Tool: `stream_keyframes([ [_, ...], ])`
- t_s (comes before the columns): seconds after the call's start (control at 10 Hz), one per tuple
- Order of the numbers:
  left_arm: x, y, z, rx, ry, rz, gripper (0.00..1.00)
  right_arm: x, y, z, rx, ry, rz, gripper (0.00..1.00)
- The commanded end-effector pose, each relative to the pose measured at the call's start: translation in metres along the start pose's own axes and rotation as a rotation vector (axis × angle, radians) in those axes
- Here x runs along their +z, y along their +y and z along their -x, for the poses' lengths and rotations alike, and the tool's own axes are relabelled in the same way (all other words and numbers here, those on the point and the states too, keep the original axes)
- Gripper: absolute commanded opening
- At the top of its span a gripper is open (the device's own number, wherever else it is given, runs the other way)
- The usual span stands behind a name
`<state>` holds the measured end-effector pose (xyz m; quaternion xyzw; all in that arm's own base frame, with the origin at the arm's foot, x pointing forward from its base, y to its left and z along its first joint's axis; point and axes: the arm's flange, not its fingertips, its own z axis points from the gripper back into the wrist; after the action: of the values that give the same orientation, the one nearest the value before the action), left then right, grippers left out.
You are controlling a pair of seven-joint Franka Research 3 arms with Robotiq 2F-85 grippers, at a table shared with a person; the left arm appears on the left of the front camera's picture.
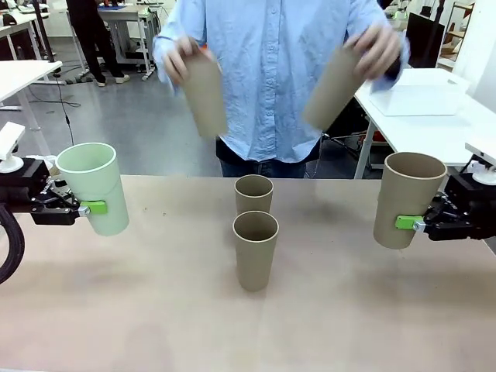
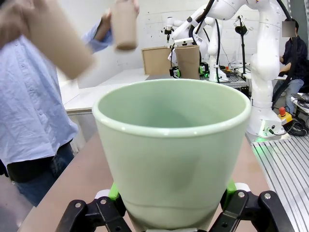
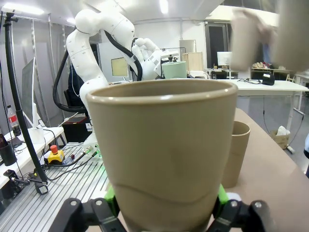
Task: Stack the cups and store them in the basket.
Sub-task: Place the stack of Reusable plastic cups into the Pantry Basket.
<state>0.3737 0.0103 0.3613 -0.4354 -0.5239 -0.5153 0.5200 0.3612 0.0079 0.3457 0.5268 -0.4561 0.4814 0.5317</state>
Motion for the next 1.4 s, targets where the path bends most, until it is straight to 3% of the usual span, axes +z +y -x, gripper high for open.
stream_keyframes([
  [0.0, -0.0010, 0.0017, -0.0028, 0.006, -0.009, -0.013, 0.86, -0.0010, 0.0000, -0.0019, -0.008, 0.002, -0.001, 0.83],
  [1.3, -0.0010, 0.0017, -0.0028, 0.006, -0.009, -0.013, 0.86, -0.0010, 0.0000, -0.0019, -0.008, 0.002, -0.001, 0.83],
])
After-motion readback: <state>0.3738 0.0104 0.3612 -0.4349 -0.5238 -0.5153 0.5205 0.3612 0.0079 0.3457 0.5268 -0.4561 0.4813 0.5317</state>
